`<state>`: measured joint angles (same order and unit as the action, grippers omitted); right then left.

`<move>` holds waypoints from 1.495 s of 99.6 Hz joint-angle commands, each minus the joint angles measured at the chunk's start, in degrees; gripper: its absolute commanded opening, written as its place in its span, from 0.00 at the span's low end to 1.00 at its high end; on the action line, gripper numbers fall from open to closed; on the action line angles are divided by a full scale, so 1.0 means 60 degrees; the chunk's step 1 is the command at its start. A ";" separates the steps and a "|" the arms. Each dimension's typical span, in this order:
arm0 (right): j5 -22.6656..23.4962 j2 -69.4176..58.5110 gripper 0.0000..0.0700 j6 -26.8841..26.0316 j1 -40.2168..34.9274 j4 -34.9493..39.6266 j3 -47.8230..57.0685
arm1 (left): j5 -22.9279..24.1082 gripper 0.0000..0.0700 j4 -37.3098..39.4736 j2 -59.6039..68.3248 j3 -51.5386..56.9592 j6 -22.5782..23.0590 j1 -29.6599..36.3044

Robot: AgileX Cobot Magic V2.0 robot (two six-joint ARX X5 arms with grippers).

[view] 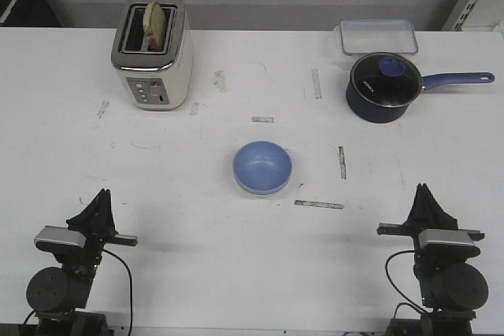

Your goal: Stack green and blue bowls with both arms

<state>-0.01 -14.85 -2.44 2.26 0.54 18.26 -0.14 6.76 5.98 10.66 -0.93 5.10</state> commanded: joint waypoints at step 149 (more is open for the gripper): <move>-0.0004 -0.0015 0.01 -0.0124 -0.0007 -0.0160 0.0033 | 0.0313 0.00 0.0386 -0.0965 -0.1657 0.0321 -0.0186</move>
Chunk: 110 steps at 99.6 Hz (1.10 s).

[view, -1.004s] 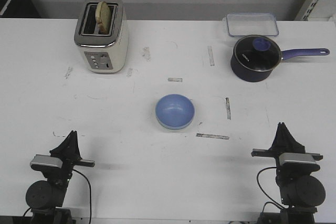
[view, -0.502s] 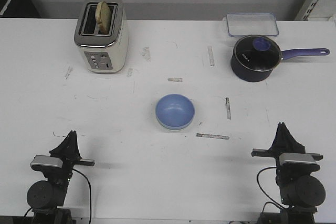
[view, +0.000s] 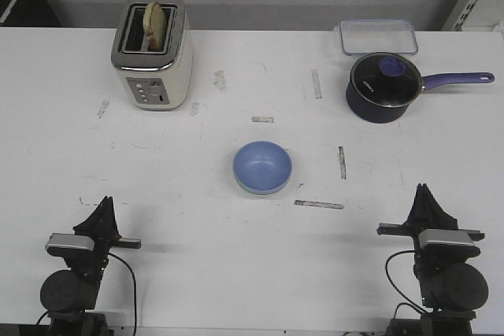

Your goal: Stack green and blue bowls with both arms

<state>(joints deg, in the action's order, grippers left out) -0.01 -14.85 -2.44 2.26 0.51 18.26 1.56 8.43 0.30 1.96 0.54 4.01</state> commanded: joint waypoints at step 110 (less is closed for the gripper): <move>0.0295 0.0729 0.01 0.0171 -0.0208 -0.0820 -0.1126 | 0.0029 0.00 0.0109 -0.0018 -0.0208 0.0080 -0.0004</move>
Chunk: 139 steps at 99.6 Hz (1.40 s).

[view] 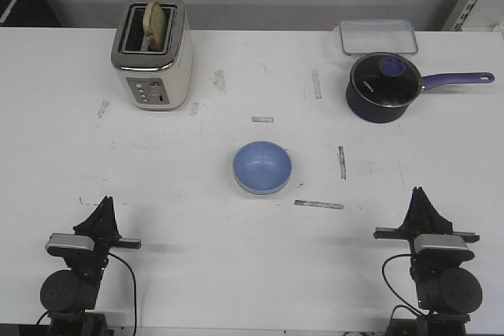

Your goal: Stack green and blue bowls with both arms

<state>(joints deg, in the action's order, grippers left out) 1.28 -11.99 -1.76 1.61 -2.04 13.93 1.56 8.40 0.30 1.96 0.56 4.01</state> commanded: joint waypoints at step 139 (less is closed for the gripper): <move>0.0036 0.1989 0.02 0.0051 -0.0550 -0.0798 -0.2200 | 0.0029 0.00 0.0113 -0.0018 -0.0208 0.0073 -0.0004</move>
